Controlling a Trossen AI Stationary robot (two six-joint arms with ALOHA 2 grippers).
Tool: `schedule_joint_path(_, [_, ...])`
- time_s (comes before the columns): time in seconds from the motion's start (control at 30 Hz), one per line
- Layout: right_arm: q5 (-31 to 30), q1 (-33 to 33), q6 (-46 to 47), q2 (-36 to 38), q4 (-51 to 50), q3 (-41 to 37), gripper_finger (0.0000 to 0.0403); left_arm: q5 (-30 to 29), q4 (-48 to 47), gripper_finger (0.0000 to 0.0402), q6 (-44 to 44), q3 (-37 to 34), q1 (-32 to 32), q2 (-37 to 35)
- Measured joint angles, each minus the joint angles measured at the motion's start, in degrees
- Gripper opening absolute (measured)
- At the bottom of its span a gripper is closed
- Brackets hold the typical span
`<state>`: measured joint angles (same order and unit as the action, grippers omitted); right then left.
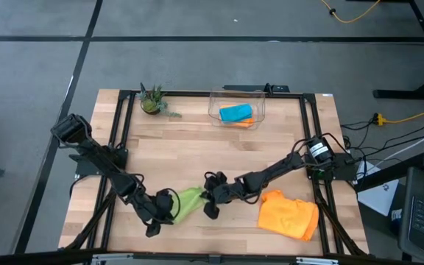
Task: Fold microfiber towels
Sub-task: Fold the green towel on the table
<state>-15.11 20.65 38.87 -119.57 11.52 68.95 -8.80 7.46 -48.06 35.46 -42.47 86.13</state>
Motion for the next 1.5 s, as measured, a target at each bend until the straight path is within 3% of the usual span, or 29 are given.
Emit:
schedule_joint_path(0.13, [-0.01,0.02,0.00,0.00,-0.36,0.00,0.0004,3.22,-0.71,0.0120,-1.16,0.02,0.62,-0.39])
schedule_joint_path(0.27, [0.11,0.04,-0.02,0.00,-0.36,0.00,0.0004,4.22,-7.80,0.0130,-2.50,0.07,1.26,-2.66])
schedule_joint_path(0.43, [0.96,0.02,-0.15,0.00,-0.35,0.00,0.0004,-2.13,-15.71,0.0127,-0.99,0.04,2.86,-4.50])
schedule_joint_path(0.53, [1.04,0.04,-0.17,0.00,-0.32,0.00,0.0004,-4.65,-15.15,0.0126,4.06,0.02,4.39,-4.11])
schedule_joint_path(0.67, [1.09,0.04,-0.10,0.00,-0.12,0.00,0.0004,-3.03,-12.99,0.0126,7.89,0.01,6.30,-1.70])
schedule_joint_path(1.0, [1.22,0.02,0.05,0.00,-0.18,-0.02,0.0004,2.52,-13.09,0.0126,7.74,-0.02,6.95,-5.08])
schedule_joint_path(1.2, [1.22,0.02,0.04,0.00,-0.23,-0.02,0.0004,-3.10,-12.96,0.0126,12.19,0.02,6.96,-8.89])
schedule_joint_path(1.5, [1.22,-0.24,0.12,0.00,0.35,-0.07,0.0004,-0.61,-10.07,0.0126,15.68,-0.02,8.02,-2.65])
